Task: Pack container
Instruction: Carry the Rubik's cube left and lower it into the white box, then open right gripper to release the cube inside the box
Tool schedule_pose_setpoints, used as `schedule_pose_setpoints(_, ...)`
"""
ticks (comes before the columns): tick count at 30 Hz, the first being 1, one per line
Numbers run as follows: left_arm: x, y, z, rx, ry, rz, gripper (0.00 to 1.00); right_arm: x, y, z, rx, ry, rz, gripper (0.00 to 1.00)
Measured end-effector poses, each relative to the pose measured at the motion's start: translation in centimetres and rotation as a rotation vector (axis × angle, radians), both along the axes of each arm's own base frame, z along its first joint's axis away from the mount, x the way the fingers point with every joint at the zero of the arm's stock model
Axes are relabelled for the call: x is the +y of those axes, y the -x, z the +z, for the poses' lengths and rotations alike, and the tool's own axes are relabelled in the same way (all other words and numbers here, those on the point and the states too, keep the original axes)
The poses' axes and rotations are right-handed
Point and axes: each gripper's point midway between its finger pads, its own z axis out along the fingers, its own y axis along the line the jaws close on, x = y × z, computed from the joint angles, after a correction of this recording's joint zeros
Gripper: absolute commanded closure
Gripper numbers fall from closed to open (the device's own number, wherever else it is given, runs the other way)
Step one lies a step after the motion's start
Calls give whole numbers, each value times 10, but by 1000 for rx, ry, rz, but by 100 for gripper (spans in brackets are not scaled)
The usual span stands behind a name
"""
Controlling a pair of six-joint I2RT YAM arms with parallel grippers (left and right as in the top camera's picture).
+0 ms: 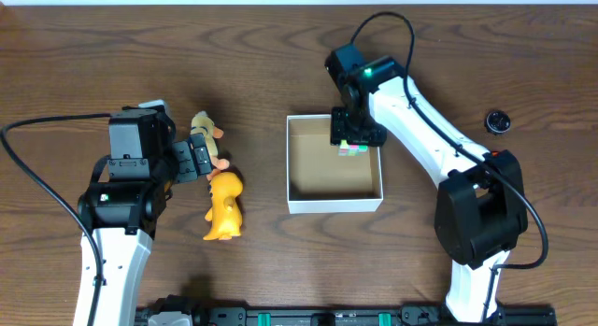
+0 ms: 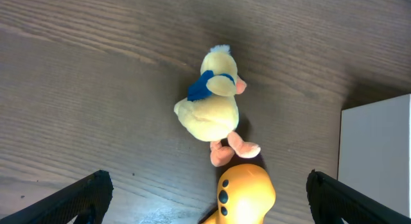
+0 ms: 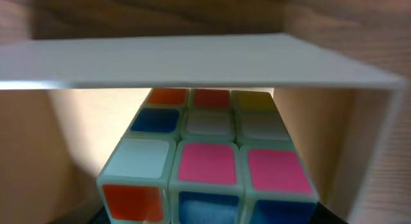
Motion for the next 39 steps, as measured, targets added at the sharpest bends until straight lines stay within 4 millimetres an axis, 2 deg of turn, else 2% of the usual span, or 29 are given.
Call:
schedule_pose_setpoints(4, 0, 0, 0, 0, 0, 0, 2, -10, 4, -13, 26, 15, -12, 51)
schedule_pose_setpoints(12, 0, 0, 0, 0, 0, 0, 2, -18, -13, -15, -19, 0, 31, 47)
schedule_pose_setpoints(18, 0, 0, 0, 0, 0, 0, 2, -18, -16, -15, -32, -1, 60, 32)
schedule_pose_setpoints(22, 0, 0, 0, 0, 0, 0, 2, -18, -16, -15, -33, 0, 74, 27)
schedule_pose_setpoints(31, 0, 0, 0, 0, 0, 0, 2, -18, -17, -15, -36, -1, 78, 29)
schedule_pose_setpoints(34, 0, 0, 0, 0, 0, 0, 2, -18, -17, -15, -37, 0, 91, 34)
schedule_pose_setpoints(39, 0, 0, 0, 0, 0, 0, 2, -16, -16, -15, -45, 16, 121, 35)
